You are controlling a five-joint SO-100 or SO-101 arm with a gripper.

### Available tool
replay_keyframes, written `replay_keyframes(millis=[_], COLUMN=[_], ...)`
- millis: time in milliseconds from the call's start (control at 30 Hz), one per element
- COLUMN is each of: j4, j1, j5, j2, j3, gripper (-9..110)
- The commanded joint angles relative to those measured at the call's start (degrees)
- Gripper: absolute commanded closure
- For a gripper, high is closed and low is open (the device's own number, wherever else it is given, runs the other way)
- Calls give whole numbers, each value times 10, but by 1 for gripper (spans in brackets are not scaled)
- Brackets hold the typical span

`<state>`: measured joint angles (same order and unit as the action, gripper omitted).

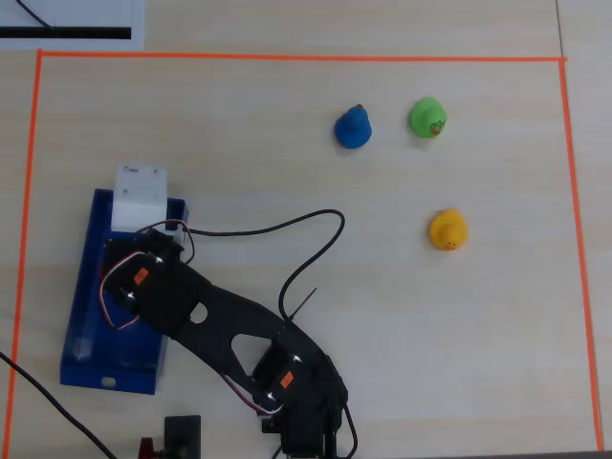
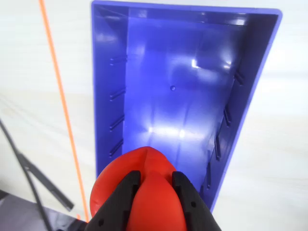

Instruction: Grasp red duck and put it into box.

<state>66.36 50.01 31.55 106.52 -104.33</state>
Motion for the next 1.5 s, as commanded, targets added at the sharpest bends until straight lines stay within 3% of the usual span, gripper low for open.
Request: replay_keyframes(millis=[0,200,300,400,567,700,933,1167,1467], j4=[-16,-7,8,45,89,83,-30,-51,-18], j1=[13,-1,-14,-45,-197,-330,-504,-570,-568], j5=[15,48,55,65,117,196,338,396,410], j2=[0,5,20,45,157,268,552,828,831], j3=[-10,-30,-22,18,112,109,-182,-513,-683], gripper=[95,69,65,71,101,101,101,101,101])
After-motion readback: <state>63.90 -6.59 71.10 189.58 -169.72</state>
